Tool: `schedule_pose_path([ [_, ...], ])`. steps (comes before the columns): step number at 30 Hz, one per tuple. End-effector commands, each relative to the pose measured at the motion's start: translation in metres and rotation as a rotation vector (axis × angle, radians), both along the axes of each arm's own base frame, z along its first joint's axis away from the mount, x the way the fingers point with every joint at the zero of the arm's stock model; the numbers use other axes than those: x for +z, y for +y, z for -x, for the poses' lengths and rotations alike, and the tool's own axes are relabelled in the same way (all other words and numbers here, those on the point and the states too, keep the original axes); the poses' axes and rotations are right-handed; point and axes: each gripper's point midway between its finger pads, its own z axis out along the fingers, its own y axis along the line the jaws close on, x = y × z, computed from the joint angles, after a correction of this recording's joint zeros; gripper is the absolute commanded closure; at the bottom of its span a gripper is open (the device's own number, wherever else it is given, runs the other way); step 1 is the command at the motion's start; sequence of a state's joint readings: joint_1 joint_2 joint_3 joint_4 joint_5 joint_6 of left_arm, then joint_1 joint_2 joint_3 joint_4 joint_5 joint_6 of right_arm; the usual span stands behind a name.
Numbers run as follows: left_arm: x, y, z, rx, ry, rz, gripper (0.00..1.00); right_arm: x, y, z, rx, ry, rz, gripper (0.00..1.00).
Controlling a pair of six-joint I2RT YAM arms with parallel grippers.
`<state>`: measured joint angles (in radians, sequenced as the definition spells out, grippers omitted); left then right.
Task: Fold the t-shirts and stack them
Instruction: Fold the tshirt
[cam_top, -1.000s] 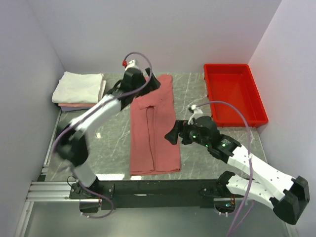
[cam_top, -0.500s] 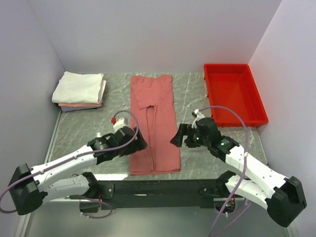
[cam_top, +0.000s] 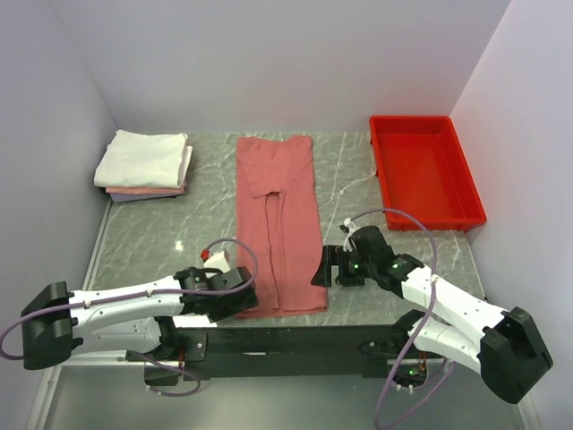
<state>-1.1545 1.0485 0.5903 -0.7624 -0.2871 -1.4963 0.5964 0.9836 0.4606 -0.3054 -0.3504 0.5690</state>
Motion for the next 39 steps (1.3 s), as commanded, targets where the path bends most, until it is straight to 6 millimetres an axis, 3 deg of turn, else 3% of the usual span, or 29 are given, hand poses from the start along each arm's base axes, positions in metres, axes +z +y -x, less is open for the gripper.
schedule_pose_path([
  [1,-0.009,0.009,0.008,0.072,0.032,0.016,0.15,-0.006,0.002,0.004,0.008,0.013,0.004,0.05],
  [5,-0.018,0.009,0.012,0.075,0.045,0.058,0.36,-0.013,0.002,0.010,0.007,0.039,0.023,0.06],
  [11,-0.023,-0.003,0.017,0.047,0.056,0.152,0.54,-0.024,-0.001,0.013,-0.015,0.066,0.060,0.09],
  [14,-0.029,0.003,0.018,0.079,0.068,0.131,0.65,-0.030,-0.003,0.018,-0.012,0.092,0.084,0.10],
  [26,-0.041,0.015,0.020,0.102,0.078,0.079,0.78,-0.049,0.009,0.040,0.038,0.173,0.085,0.22],
  [29,-0.041,0.014,0.018,0.098,0.066,0.086,0.86,-0.051,0.012,0.044,0.055,0.176,0.094,0.32],
  [31,-0.039,0.011,0.017,0.086,0.056,0.099,0.94,-0.052,0.013,0.047,0.064,0.189,0.106,0.48],
  [32,-0.038,0.009,0.016,0.085,0.052,0.106,0.99,-0.051,0.015,0.046,0.062,0.186,0.113,0.49],
  [39,-0.034,0.012,0.014,0.091,0.035,0.112,0.99,-0.062,-0.001,0.059,0.028,0.229,0.216,0.44],
])
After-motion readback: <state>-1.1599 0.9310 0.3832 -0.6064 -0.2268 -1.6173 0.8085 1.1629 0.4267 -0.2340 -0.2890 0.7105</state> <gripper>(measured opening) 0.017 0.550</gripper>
